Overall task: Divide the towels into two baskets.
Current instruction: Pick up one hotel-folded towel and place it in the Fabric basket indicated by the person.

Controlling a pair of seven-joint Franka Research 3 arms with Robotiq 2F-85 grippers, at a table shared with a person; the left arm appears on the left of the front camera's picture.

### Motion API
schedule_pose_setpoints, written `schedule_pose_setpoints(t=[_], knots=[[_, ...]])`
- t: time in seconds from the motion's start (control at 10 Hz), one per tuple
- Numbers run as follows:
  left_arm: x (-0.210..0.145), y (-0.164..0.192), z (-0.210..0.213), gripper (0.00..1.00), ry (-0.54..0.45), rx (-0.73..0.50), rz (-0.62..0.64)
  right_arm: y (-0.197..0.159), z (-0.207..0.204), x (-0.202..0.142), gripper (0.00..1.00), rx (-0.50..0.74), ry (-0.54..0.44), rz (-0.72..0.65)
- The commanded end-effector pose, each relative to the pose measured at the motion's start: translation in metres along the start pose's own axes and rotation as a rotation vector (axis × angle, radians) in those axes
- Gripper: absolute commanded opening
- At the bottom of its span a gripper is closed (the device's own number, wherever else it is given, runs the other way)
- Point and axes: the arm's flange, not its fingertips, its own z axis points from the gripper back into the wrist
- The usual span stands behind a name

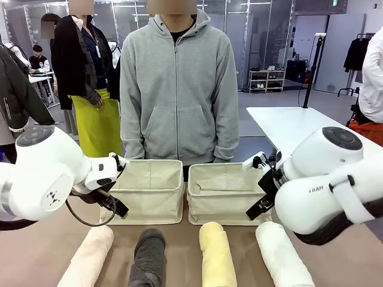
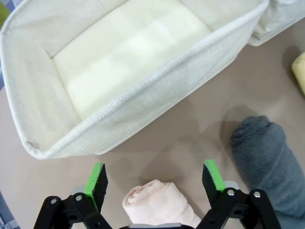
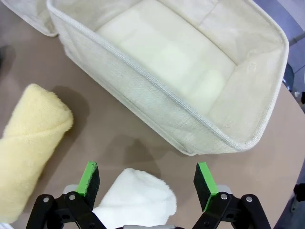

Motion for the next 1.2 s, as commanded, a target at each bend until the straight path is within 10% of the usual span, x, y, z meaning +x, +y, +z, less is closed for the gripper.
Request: schedule_pose_setpoints(t=[0.0, 0.6, 1.1], knots=[[0.013, 0.023, 0.041, 1.0, 0.052, -0.171, 0.028, -0.022, 0.035, 0.008, 1.0, 0.119, 0.036, -0.033], [-0.046, 0.121, 0.088, 1.0, -0.125, -0.961, 0.382, -0.11, 0.063, -0.019, 1.0, 0.8, -0.026, -0.38], [-0.189, 0.217, 0.118, 1.0, -0.306, -1.053, 0.651, -0.228, 0.119, -0.157, 1.0, 0.897, -0.238, -0.659]])
